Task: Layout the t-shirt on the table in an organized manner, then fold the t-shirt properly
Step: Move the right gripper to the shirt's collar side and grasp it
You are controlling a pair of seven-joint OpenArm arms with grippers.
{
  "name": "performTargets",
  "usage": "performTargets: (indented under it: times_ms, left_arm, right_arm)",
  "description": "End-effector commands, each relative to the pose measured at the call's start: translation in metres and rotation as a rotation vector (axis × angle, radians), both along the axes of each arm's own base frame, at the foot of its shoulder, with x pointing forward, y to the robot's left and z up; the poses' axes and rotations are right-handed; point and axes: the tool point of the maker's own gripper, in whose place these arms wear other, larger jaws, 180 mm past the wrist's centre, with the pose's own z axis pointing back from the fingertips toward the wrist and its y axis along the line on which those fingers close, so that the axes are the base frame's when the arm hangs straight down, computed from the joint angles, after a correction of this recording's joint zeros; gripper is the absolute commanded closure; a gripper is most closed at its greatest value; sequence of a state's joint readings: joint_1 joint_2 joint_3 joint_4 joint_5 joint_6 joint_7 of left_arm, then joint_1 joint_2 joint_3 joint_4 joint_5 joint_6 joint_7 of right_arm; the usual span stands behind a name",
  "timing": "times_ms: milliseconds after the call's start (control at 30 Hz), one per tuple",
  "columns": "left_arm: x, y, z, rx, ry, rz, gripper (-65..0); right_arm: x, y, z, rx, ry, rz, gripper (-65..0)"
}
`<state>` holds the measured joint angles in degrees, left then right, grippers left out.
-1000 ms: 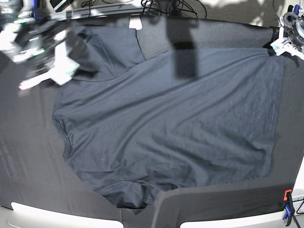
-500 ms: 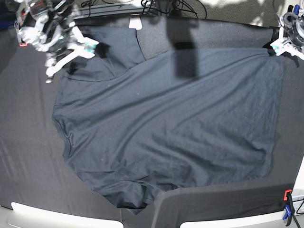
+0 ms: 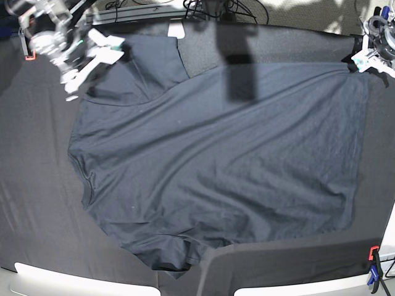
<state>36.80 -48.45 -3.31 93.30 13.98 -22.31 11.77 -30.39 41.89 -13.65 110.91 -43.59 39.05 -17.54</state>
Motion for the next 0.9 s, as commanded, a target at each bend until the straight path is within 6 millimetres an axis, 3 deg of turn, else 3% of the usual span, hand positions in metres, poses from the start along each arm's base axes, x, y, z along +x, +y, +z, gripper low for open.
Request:
performTargets:
  times_ms: [0, 133, 400, 800, 867]
  left_arm:
    - [0.008, 0.002, 0.007, 0.005, -0.027, -0.013, 0.0]
    - [0.007, 0.003, 0.007, 0.009, -0.024, -0.01, 0.0]
    - [0.006, 0.006, 0.006, 0.022, -0.016, -0.002, 0.0]
    - [0.006, 0.006, 0.006, 0.021, -0.016, -0.001, 0.0]
    - [0.006, 0.005, 0.006, 0.02, -0.015, 0.0, 0.0]
  right_arm:
    - [0.008, 0.002, 0.006, -0.011, -0.034, 0.026, -18.6]
    - [0.015, 0.014, 0.002, -0.041, -0.07, 0.091, -18.6]
    - [0.02, 0.014, -0.022, -0.089, -0.06, 0.123, -18.6]
    - [0.046, 0.044, -0.011, 0.016, -0.157, 0.068, -18.6]
    - [0.046, 0.046, -0.012, 0.043, -0.145, 0.053, -15.4]
